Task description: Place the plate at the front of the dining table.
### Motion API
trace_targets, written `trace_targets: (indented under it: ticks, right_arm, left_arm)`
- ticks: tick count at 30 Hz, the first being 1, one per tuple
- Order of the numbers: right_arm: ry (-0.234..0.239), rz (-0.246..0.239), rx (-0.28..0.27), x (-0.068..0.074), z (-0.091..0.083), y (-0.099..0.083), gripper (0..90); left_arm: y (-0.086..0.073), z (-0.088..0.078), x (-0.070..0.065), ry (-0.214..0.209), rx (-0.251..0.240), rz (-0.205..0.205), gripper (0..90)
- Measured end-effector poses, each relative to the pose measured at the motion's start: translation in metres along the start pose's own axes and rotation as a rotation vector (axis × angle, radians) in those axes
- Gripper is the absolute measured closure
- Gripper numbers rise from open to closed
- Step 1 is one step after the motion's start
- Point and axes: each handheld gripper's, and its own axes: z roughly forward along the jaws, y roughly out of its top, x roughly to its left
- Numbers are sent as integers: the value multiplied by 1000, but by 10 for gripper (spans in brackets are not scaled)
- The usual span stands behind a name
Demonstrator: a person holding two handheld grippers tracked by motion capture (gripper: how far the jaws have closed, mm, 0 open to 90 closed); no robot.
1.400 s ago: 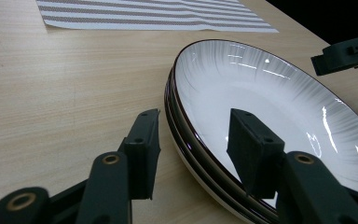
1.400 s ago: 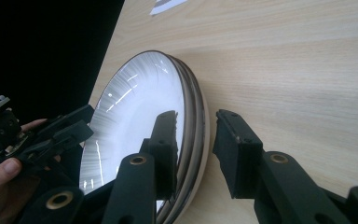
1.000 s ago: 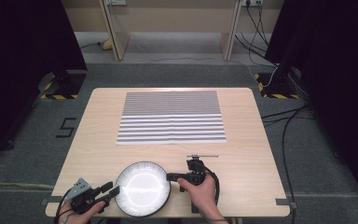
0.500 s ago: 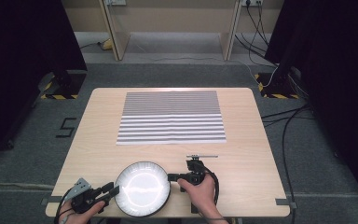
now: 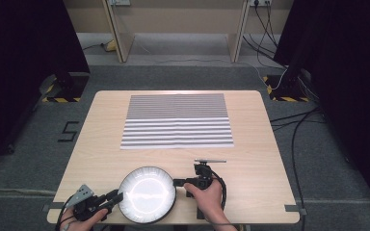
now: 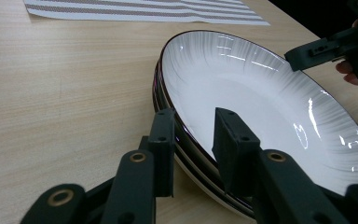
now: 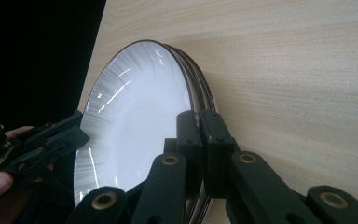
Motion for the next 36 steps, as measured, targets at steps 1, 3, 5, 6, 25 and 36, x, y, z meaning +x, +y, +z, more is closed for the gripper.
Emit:
trace_targets:
  ticks: [1, 3, 5, 6, 25, 36]
  right_arm:
    - [-1, -3, -1, 0, 0, 0, 877]
    - [-7, -12, -2, 1, 1, 0, 878]
    - [-44, -62, -17, 6, 2, -2, 880]
    - [-64, -83, -18, 10, 2, -2, 880]
    - [28, 5, 10, 3, 16, 0, 855]
    - [78, 75, 56, 3, 16, 4, 726]
  left_arm:
    - [0, 0, 0, 0, 0, 0, 683]
    - [1, -1, 0, 3, 1, 4, 683]
    - [1, -1, 0, 3, 2, 5, 684]
    - [1, -2, 0, 3, 0, 5, 685]
    - [6, -10, 3, 23, -40, -5, 698]
    - [-1, -1, -5, 28, 5, 67, 718]
